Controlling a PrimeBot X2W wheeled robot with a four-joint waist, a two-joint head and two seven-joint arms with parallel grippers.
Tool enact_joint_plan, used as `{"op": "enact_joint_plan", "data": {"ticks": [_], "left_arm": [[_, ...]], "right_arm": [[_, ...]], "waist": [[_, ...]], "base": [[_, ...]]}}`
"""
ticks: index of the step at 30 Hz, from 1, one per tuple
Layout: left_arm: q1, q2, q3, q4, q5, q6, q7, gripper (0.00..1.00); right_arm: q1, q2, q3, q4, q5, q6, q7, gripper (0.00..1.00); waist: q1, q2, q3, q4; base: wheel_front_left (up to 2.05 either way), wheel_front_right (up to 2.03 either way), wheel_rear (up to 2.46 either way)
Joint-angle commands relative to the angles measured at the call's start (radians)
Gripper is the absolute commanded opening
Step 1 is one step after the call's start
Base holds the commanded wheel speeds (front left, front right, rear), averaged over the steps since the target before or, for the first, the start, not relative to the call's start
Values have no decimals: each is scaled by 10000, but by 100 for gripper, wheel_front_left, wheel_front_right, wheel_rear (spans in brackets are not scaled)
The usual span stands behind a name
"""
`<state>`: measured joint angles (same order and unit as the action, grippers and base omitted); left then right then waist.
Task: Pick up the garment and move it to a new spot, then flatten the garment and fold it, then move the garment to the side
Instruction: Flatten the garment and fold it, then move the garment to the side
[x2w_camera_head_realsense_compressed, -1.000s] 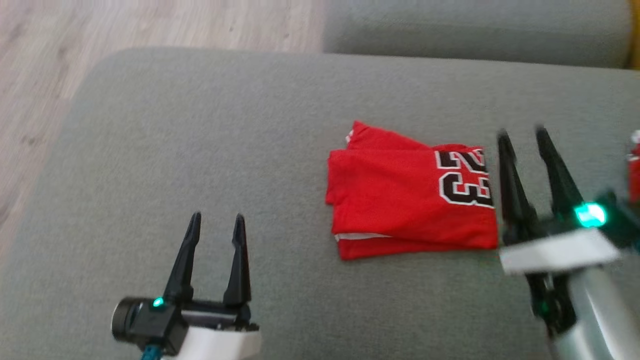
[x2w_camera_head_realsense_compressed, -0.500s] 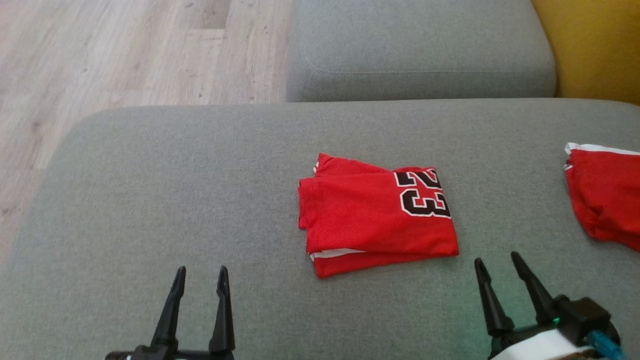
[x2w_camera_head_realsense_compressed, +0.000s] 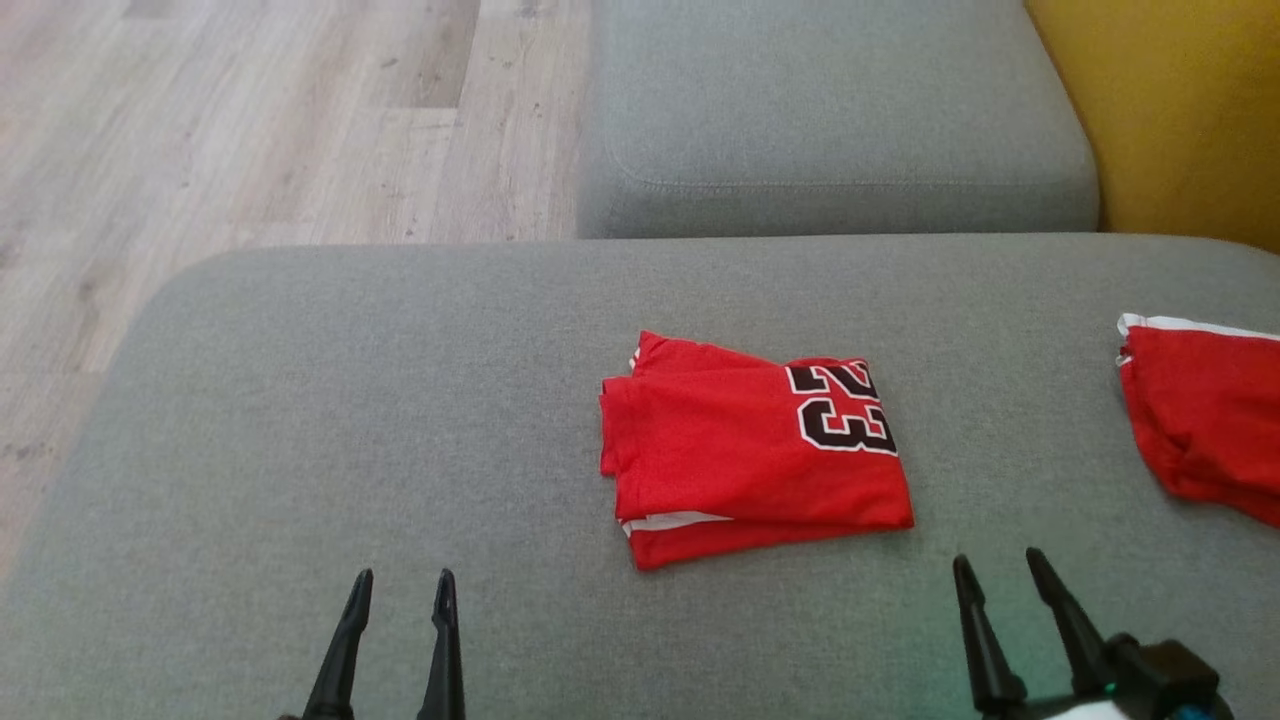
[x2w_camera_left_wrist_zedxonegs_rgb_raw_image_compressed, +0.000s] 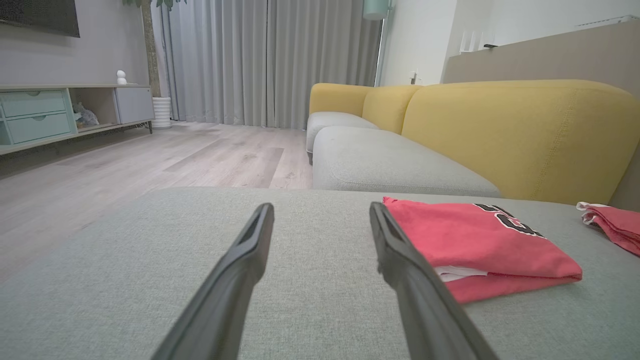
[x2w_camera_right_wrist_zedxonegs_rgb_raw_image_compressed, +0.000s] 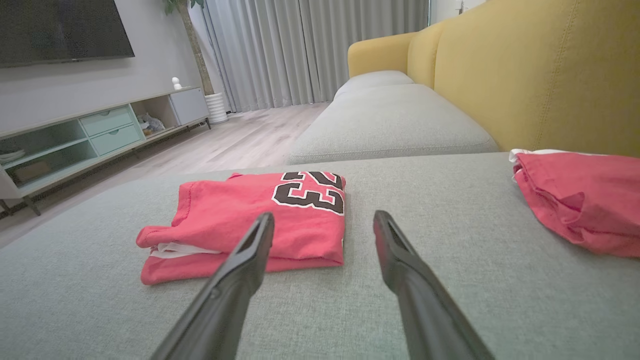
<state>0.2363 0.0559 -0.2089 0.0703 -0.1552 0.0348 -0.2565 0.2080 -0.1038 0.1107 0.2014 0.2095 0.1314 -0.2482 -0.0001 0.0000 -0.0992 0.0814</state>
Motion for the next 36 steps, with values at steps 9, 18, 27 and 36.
{"op": "enact_joint_plan", "data": {"ticks": [9,18,27,36], "left_arm": [[-139,-57,366,-183,146,29,-53,100],[-191,-57,318,-130,151,29,-53,100],[-287,-57,306,-172,205,-51,-53,100],[-459,-57,99,-55,-81,-116,-53,100]], "right_arm": [[-27,67,260,-296,-240,-7,-135,100],[-118,69,283,-227,-368,-7,-135,100],[-429,54,263,99,-566,-7,-135,100],[-1295,47,78,858,-851,-7,-135,100]], "waist": [[1,0,-146,-38],[1,0,-23,-46],[1,0,307,65],[1,0,947,200]], "base": [[0,0,0],[0,0,0],[0,0,0],[0,0,0]]}}
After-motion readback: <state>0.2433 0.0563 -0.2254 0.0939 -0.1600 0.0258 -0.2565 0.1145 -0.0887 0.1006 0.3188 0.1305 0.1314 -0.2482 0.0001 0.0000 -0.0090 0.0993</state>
